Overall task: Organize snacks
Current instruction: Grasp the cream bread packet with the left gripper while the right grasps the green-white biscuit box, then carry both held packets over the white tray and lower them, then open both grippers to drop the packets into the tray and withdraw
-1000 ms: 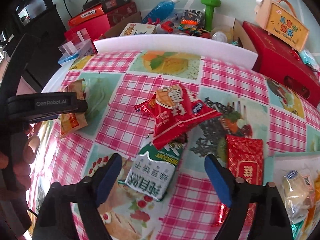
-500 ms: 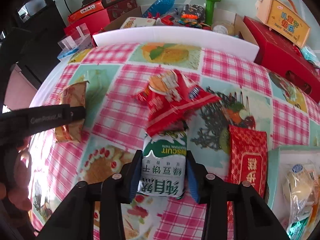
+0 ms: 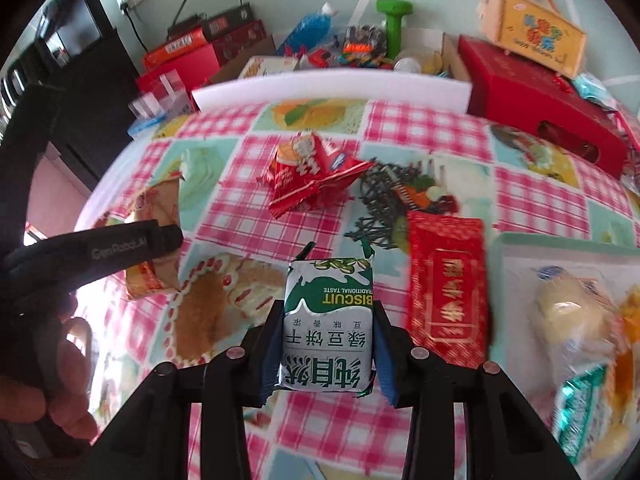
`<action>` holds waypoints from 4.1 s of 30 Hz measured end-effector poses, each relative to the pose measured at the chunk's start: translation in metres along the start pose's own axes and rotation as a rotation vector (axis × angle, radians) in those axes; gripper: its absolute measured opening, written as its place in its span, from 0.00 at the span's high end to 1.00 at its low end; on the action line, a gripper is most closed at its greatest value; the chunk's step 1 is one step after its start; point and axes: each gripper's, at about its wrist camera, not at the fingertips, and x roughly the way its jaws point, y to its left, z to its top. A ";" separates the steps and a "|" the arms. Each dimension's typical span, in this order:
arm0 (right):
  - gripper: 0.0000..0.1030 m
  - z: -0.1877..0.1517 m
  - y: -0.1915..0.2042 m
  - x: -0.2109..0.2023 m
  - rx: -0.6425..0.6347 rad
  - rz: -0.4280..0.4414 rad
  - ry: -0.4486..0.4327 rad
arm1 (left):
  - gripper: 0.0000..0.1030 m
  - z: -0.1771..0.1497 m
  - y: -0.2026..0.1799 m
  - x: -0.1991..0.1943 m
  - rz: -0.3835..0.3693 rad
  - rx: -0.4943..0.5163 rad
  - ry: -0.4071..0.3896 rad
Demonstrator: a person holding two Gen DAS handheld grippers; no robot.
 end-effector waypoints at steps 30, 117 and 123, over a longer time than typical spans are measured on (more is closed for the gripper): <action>0.59 -0.048 -0.136 -0.113 0.354 -0.052 -0.209 | 0.65 -0.063 -0.117 -0.085 -0.210 0.177 -0.111; 0.00 -0.072 -0.235 -0.119 0.472 -0.243 -0.155 | 0.12 -0.115 -0.191 -0.068 -0.046 0.239 -0.037; 0.00 -0.070 -0.229 -0.118 0.451 -0.252 -0.151 | 0.09 -0.112 -0.187 -0.066 -0.031 0.233 -0.043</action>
